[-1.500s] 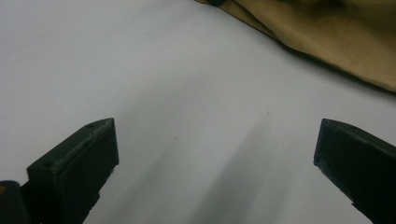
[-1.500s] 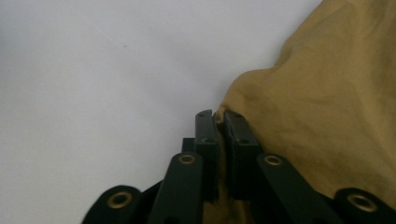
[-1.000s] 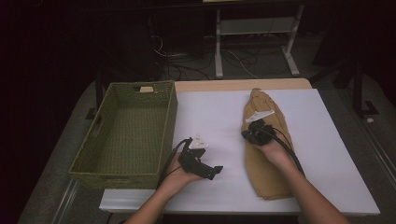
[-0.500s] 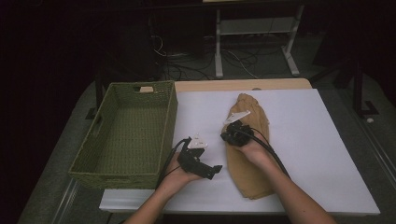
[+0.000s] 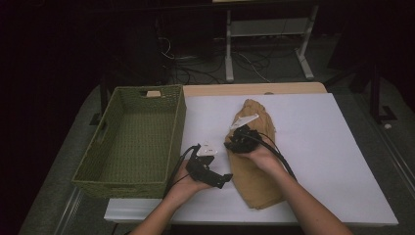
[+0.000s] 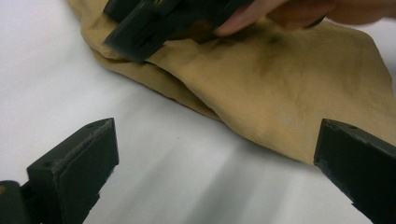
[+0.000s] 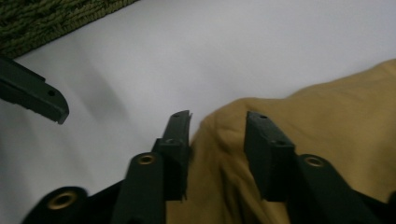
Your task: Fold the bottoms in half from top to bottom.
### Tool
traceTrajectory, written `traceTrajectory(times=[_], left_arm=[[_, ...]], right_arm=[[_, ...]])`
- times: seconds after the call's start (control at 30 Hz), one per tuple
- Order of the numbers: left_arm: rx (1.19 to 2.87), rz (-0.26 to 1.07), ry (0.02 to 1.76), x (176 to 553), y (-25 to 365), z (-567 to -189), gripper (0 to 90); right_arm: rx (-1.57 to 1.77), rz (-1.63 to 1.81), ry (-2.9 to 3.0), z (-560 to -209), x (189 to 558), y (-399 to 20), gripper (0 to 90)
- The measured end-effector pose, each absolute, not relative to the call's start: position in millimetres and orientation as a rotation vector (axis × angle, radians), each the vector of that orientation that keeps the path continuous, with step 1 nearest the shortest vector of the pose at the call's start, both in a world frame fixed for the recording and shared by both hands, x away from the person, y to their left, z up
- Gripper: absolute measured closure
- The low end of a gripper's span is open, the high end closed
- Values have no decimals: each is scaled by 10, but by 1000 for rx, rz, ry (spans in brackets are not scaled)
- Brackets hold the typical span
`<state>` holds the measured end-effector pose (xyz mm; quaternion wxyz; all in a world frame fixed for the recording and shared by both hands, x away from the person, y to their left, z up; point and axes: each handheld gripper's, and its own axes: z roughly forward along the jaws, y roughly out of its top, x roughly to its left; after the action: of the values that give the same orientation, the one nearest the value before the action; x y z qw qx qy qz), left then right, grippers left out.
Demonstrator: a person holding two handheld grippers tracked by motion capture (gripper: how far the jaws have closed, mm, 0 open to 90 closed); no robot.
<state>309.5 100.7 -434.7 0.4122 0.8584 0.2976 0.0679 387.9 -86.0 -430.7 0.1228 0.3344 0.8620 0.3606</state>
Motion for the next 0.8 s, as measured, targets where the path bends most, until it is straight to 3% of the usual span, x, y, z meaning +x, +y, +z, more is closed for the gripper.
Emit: traceTrajectory(times=[0.2, 0.8], left_arm=[[2164, 171, 749, 3103, 1003, -4356, 1], [2160, 167, 759, 3100, 1008, -4364, 1]], right_arm=[[1000, 1079, 2496, -4215, 3895, -1113, 545], [1161, 1032, 2363, -4149, 4096, -1852, 548]])
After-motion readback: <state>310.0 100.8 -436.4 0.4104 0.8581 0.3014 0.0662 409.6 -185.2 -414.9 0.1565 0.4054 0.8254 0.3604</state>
